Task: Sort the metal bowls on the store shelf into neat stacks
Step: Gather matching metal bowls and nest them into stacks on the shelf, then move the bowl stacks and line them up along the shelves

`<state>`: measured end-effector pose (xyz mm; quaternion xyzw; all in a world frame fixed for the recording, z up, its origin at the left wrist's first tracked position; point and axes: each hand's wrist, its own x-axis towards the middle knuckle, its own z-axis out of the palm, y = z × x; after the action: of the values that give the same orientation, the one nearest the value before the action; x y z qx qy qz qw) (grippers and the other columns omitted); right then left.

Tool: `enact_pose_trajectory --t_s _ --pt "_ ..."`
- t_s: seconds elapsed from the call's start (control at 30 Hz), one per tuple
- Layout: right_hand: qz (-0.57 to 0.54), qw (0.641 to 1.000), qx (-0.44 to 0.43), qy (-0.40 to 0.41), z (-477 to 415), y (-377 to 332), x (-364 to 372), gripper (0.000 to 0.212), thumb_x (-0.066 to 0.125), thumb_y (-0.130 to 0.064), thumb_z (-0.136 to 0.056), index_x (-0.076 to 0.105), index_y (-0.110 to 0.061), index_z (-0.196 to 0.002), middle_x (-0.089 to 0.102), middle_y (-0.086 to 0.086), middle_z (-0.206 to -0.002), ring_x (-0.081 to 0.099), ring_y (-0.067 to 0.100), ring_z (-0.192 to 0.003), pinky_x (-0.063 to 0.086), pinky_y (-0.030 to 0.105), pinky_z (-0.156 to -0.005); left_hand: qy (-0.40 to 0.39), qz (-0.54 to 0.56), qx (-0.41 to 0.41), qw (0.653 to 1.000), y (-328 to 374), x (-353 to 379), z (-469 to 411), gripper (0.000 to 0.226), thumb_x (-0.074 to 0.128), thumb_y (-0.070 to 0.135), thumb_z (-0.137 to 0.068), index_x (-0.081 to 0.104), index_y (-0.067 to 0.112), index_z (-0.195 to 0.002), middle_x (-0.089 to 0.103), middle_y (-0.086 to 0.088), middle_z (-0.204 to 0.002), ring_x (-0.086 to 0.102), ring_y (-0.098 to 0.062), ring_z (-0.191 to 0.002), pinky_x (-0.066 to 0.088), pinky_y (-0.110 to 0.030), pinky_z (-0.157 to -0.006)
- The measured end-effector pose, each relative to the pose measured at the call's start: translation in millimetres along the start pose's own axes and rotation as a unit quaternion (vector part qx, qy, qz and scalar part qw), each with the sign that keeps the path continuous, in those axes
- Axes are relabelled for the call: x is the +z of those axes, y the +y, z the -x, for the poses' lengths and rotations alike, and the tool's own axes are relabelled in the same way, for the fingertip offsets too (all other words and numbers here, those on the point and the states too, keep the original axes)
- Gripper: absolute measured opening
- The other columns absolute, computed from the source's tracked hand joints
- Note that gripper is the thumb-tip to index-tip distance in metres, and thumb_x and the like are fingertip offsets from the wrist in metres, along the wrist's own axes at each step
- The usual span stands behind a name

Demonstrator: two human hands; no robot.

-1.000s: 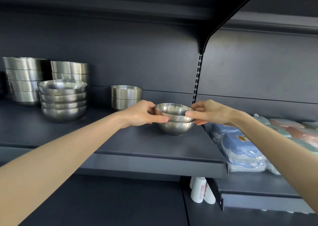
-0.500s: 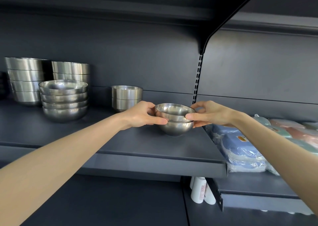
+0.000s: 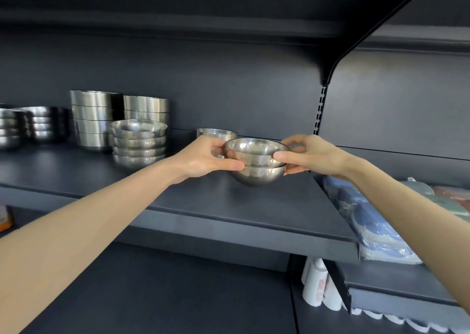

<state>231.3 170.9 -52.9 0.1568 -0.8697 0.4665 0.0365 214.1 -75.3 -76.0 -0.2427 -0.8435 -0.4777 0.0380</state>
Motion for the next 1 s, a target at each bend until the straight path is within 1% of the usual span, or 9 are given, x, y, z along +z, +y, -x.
enact_pose_trajectory --t_s 0.1,0.23,0.37,0.47,0.53,0.67,0.77,0.9,1.0 --pt "-0.003 1.000 -0.021 -0.020 -6.4 -20.3 23.7 0.036 0.071 -0.029 -0.081 0.056 -0.013 -0.110 0.071 0.011 -0.108 0.069 0.026 -0.097 0.058 0.023 -0.079 0.036 -0.007 -0.002 0.999 -5.4 -26.4 25.0 0.032 0.079 0.024 -0.076 0.069 0.007 -0.102 0.073 -0.002 -0.100 0.067 -0.018 -0.096 0.045 -0.029 -0.101" --pt "-0.009 0.997 -0.056 -0.047 -17.5 -53.7 65.2 0.030 0.072 -0.029 -0.081 0.057 -0.018 -0.104 0.070 0.013 -0.111 0.067 0.028 -0.101 0.058 0.025 -0.081 0.073 -0.006 -0.012 0.997 -17.2 -69.1 64.1 0.036 0.078 0.021 -0.077 0.067 0.005 -0.107 0.072 -0.004 -0.107 0.066 -0.013 -0.102 0.047 -0.024 -0.098" --pt "0.010 0.993 -0.088 -0.079 -29.9 -94.5 121.8 0.062 0.075 -0.046 -0.066 0.058 -0.009 -0.113 0.071 0.015 -0.108 0.070 0.025 -0.096 0.056 0.036 -0.090 0.109 -0.022 -0.025 0.993 -33.0 -122.8 113.1 0.034 0.078 0.024 -0.077 0.069 0.011 -0.107 0.071 -0.002 -0.106 0.066 -0.011 -0.100 0.046 -0.027 -0.100" --pt "-0.009 0.989 -0.112 -0.099 -37.5 -129.6 175.0 0.067 0.076 -0.045 -0.063 0.058 -0.009 -0.116 0.069 0.018 -0.109 0.069 0.018 -0.092 0.058 0.027 -0.083 0.135 -0.032 -0.040 0.990 -47.7 -168.1 157.8 0.034 0.078 0.027 -0.076 0.069 0.015 -0.107 0.072 0.003 -0.106 0.065 -0.010 -0.103 0.046 -0.027 -0.099" --pt "-0.009 0.987 -0.122 -0.108 -41.7 -154.6 214.5 0.083 0.075 -0.049 -0.058 0.052 -0.007 -0.125 0.071 0.015 -0.108 0.070 0.016 -0.091 0.057 0.024 -0.082 0.150 -0.038 -0.048 0.987 -60.4 -201.7 189.0 0.033 0.078 0.030 -0.075 0.069 0.021 -0.105 0.072 0.006 -0.105 0.066 -0.007 -0.101 0.046 -0.029 -0.100" --pt "-0.023 0.982 -0.136 -0.128 -47.8 -211.4 302.7 0.067 0.072 -0.040 -0.073 0.051 -0.004 -0.126 0.069 0.014 -0.108 0.069 0.016 -0.089 0.055 0.016 -0.071 0.180 -0.052 -0.062 0.980 -90.3 -276.4 253.5 0.033 0.079 0.031 -0.074 0.071 0.021 -0.104 0.073 0.007 -0.104 0.066 -0.007 -0.102 0.046 -0.035 -0.102" --pt "-0.040 0.977 -0.155 -0.143 -55.3 -250.6 371.2 0.038 0.071 -0.037 -0.076 0.058 -0.016 -0.105 0.073 0.006 -0.095 0.068 0.014 -0.083 0.055 0.015 -0.069 0.214 -0.059 -0.068 0.973 -115.9 -331.0 300.3 0.037 0.079 0.027 -0.073 0.070 0.012 -0.106 0.074 0.007 -0.101 0.067 -0.006 -0.099 0.047 -0.033 -0.102" --pt "-0.039 0.972 -0.168 -0.162 -72.7 -298.2 452.6 0.063 0.073 -0.043 -0.070 0.054 -0.009 -0.119 0.071 0.014 -0.104 0.071 0.019 -0.091 0.058 0.024 -0.078 0.246 -0.057 -0.085 0.964 -149.9 -400.5 352.5 0.042 0.081 0.031 -0.070 0.070 0.009 -0.104 0.074 0.007 -0.100 0.066 -0.007 -0.101 0.047 -0.032 -0.099" --pt "-0.033 0.965 -0.187 -0.183 -90.5 -334.4 505.7 0.052 0.071 -0.038 -0.079 0.051 -0.011 -0.118 0.070 0.010 -0.107 0.072 0.015 -0.086 0.058 0.025 -0.080 0.272 -0.063 -0.094 0.956 -169.6 -447.2 384.7 0.038 0.079 0.027 -0.073 0.070 0.009 -0.105 0.073 0.008 -0.098 0.066 0.000 -0.094 0.049 -0.014 -0.084"
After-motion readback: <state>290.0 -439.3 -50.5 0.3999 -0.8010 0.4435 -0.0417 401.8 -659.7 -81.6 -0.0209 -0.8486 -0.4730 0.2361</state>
